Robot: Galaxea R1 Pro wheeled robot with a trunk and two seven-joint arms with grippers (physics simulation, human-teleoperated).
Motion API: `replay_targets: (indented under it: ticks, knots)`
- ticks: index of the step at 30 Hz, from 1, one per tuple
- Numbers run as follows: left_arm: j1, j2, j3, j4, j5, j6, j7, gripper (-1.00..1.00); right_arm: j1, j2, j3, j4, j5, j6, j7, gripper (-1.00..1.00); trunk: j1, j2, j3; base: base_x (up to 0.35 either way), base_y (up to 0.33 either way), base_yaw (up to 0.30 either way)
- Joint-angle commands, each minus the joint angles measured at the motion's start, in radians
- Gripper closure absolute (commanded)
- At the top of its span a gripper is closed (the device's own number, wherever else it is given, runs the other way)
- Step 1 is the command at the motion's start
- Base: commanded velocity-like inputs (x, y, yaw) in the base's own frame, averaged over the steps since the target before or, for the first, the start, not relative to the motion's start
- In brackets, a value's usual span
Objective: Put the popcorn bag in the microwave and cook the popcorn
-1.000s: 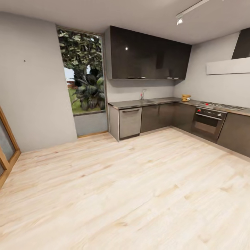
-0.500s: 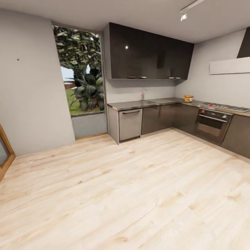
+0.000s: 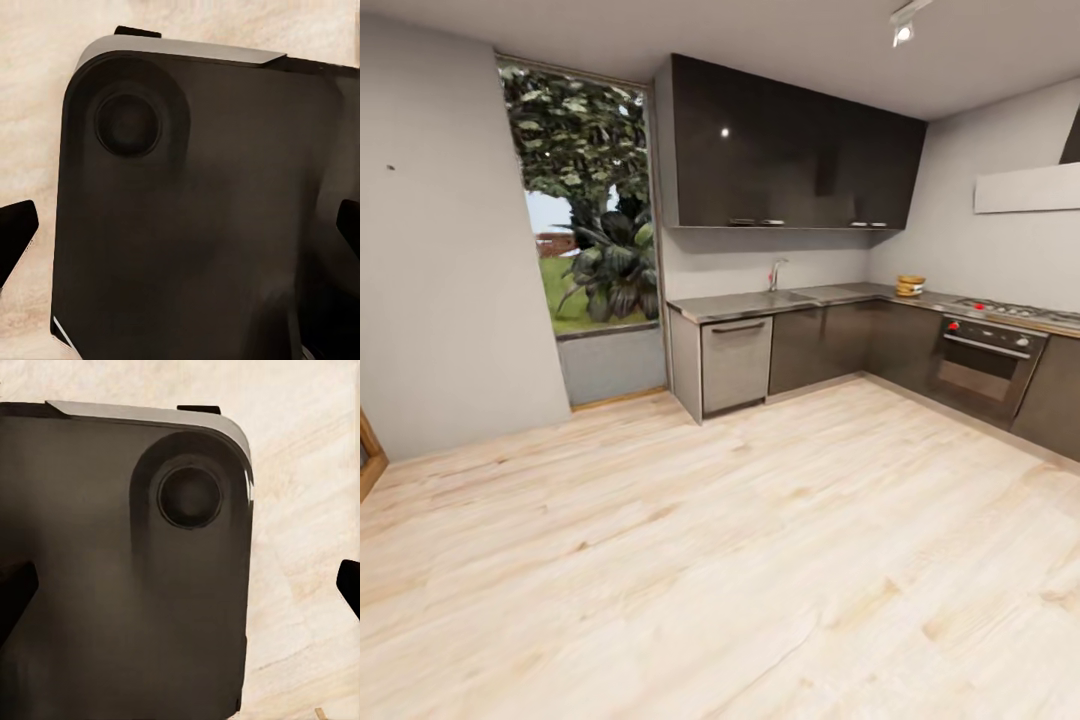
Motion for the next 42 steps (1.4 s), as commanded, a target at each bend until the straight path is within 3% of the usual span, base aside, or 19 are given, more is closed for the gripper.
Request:
replay_targets:
  ticks: [1, 24, 42]
  knots:
    - [0.0, 0.0, 0.003, 0.0, 0.007, -0.002, 0.0, -1.0, -0.001, 0.0, 0.0, 0.001, 0.0, -0.003, -0.001, -1.0, 0.001, 0.0, -0.001, 0.324, 0.0, 0.0]
    - [0.0, 0.0, 0.005, -0.002, 0.006, -0.01, 0.0, -1.0, -0.001, 0.0, -0.001, 0.001, -0.001, -0.01, -0.001, -1.0, 0.001, 0.0, -0.001, 0.318, 0.0, -0.007]
    - [0.0, 0.0, 0.007, -0.007, 0.006, -0.011, 0.0, -1.0, -0.001, 0.0, -0.001, 0.001, -0.005, -0.008, 0.0, -1.0, 0.001, 0.0, -0.001, 0.014, 0.0, -0.231]
